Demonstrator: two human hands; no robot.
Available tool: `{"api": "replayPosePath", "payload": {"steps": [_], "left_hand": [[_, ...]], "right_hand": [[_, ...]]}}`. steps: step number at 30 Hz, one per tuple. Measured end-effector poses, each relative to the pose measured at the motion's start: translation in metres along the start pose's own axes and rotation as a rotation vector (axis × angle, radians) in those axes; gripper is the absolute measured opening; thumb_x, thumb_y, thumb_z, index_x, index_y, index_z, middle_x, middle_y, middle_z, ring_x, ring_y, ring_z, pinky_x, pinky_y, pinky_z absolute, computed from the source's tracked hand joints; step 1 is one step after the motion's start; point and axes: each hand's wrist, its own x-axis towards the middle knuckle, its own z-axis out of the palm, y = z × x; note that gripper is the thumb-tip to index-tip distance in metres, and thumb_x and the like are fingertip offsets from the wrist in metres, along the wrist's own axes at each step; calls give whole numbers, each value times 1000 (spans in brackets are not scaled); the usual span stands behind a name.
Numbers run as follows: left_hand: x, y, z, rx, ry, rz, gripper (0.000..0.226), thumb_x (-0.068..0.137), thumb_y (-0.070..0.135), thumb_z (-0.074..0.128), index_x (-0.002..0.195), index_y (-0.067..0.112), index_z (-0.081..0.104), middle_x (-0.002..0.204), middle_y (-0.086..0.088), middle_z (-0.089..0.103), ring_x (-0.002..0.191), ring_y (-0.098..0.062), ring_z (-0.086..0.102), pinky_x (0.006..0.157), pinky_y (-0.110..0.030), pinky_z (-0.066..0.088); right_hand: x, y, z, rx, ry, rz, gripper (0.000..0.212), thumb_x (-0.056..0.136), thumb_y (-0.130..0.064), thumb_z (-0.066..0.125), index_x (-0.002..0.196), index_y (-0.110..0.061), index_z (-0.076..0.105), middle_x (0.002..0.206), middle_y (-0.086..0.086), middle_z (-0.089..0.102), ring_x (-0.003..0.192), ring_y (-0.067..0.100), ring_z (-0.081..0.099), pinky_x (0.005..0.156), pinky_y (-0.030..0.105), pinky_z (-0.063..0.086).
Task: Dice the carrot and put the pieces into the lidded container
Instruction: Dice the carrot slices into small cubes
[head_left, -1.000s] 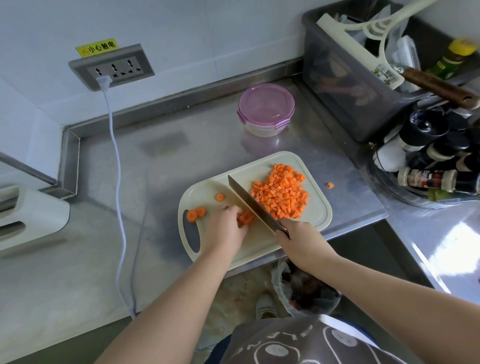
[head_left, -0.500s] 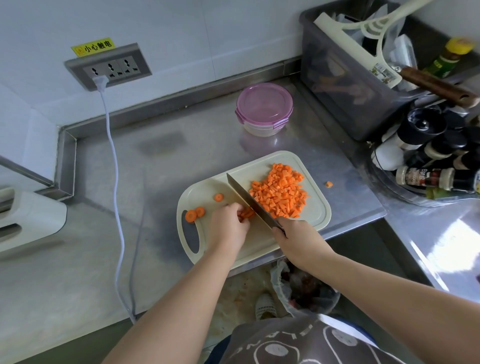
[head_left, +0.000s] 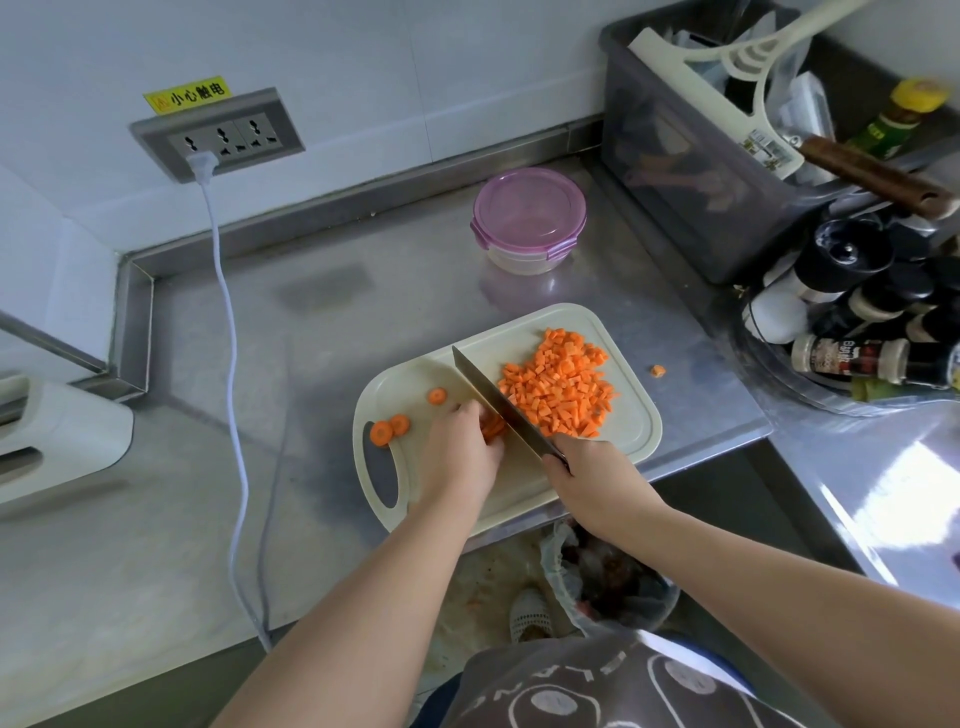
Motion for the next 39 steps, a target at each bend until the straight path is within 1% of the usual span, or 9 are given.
{"api": "replayPosePath", "payload": {"steps": [5,9,12,17,21,26,31,36,39], "left_hand": [[-2,-1,1,-32,16,-1,12,83,19,65,94,14,63,94,-3,66,85,-23,63,67,-31,47],[-4,-4,-1,-88,14,-29,22,85,23,65,106,15,65,104,-2,67,93,-22,63,74,-28,47],[-7,-6,-3,-94,34,-50,25,87,25,64,110,14,65,110,-2,66,100,-22,62,76,-24,42],[-9,-5,-4,-44,40,-32,18,86,23,64,101,14,67,104,-4,67,95,-24,63,72,-25,42],[-7,-5,-5,-2,39,-22,15,85,21,62,95,12,68,100,-5,67,91,-25,62,69,-27,43],[-7,-4,-7,9,27,-16,15,86,20,60,98,13,67,100,-7,66,92,-27,62,69,-27,42],[-7,-3,-8,26,15,-11,14,87,21,60,96,12,65,99,-8,67,93,-28,62,68,-28,41],[-7,-4,-8,16,14,10,9,86,18,60,90,11,64,94,-7,67,88,-28,62,67,-28,41],[-6,-5,-7,5,24,24,7,85,18,63,87,12,63,90,-6,67,84,-25,62,64,-28,39]], "right_hand": [[-1,1,0,-4,0,-8,17,100,-22,39,97,-11,51,92,7,58,84,24,56,76,38,50],[-3,0,-2,-16,40,-20,20,101,-24,36,88,-13,48,82,8,57,76,29,56,70,41,49],[-6,-3,-4,-75,47,-59,19,102,-25,33,102,-14,49,82,8,59,75,29,58,69,43,51],[-9,-6,-1,-176,-22,-63,23,102,-25,30,116,-14,45,92,10,62,81,31,61,75,45,53],[-8,-8,3,-190,-35,-55,24,102,-24,31,117,-15,47,92,9,63,80,30,62,75,46,54],[-7,-9,5,-188,-35,-42,20,100,-19,33,114,-14,47,93,10,62,82,30,62,76,45,54],[-4,-10,8,-241,-51,-40,18,99,-14,34,114,-13,45,86,7,59,77,29,61,72,42,55],[-1,-12,8,-289,-60,-44,26,100,-16,32,123,-10,44,86,4,49,74,23,49,66,35,43],[3,-12,11,-272,-105,6,27,99,-12,34,124,-13,44,92,4,58,80,24,59,71,38,53]]}}
